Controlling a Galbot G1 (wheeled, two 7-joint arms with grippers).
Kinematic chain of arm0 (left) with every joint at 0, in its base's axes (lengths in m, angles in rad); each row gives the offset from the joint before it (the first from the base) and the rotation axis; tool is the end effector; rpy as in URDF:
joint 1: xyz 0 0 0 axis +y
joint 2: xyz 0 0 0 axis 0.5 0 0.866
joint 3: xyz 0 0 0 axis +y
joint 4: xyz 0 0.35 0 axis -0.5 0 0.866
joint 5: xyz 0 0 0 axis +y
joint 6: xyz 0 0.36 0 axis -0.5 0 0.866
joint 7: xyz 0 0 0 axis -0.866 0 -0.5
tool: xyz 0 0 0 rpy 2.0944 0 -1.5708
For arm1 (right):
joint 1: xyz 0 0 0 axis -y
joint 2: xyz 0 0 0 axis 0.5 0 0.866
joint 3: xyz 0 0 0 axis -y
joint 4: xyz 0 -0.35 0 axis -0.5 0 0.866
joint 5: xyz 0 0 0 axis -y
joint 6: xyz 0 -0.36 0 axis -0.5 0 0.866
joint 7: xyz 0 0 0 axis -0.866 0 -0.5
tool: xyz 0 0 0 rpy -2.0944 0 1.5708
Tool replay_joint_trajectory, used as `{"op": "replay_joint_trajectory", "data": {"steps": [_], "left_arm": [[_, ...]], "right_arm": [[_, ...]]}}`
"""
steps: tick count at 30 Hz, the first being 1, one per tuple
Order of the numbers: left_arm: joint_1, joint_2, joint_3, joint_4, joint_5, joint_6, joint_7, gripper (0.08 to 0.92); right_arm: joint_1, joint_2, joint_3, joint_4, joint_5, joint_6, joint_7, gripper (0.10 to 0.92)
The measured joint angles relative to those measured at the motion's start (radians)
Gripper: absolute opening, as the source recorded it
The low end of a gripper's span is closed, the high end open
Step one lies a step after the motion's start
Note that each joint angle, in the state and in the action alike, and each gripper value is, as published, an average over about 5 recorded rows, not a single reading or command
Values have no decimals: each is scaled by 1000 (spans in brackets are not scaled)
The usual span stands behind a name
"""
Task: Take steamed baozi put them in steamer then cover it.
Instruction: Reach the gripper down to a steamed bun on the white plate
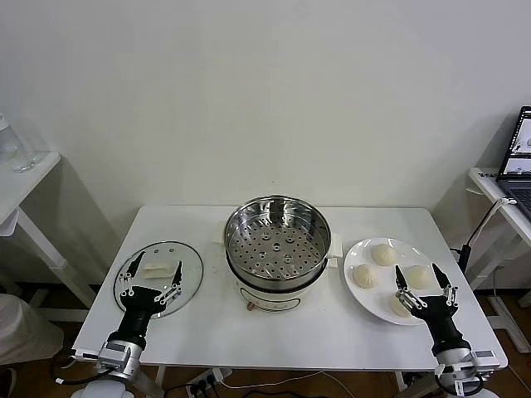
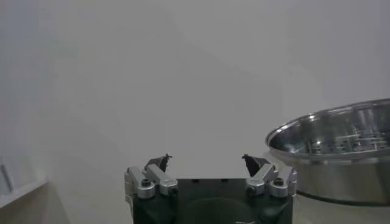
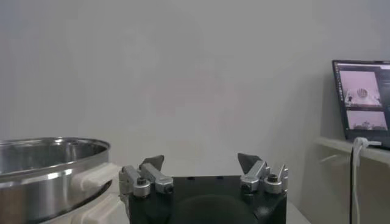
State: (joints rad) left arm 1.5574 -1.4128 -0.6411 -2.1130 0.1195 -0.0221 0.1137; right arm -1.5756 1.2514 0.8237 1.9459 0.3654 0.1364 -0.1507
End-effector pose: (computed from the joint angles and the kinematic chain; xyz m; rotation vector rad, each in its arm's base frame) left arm 0.1908 0.0615 -0.2861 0.1412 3.0556 0.4908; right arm 0.1876 -0.1625 -0.3133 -0.0147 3.0858 -0.0998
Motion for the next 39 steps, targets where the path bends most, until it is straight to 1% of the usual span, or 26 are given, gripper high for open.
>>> {"op": "replay_joint_trajectory", "data": {"steps": [4, 8, 13, 17, 24, 28, 33, 39], "left_arm": [[-1, 3, 0, -5, 1, 2, -3, 823], [-2, 9, 0, -8, 2, 3, -7, 823], [-4, 19, 0, -5, 4, -2, -7, 823], [-10, 23, 4, -1, 6, -8, -5, 823], [-11, 23, 6, -6, 6, -18, -2, 823], [-10, 21, 9, -11, 6, -20, -3, 823], [-12, 17, 14, -10, 6, -21, -5, 823], [-18, 11, 22, -4, 6, -18, -5, 823]], "right_arm": [[22, -28, 11, -10, -28, -22, 2, 823], [58, -96, 18, -29, -97, -57, 2, 823], [104, -238, 8, -53, -208, -113, -24, 823], [151, -379, -25, -84, -286, -169, -81, 823], [330, -622, -191, -187, -382, -263, -287, 823], [510, -713, -361, -274, -425, -289, -439, 823], [776, -762, -612, -395, -465, -300, -626, 823], [1084, -738, -905, -556, -508, -293, -788, 823]]}}
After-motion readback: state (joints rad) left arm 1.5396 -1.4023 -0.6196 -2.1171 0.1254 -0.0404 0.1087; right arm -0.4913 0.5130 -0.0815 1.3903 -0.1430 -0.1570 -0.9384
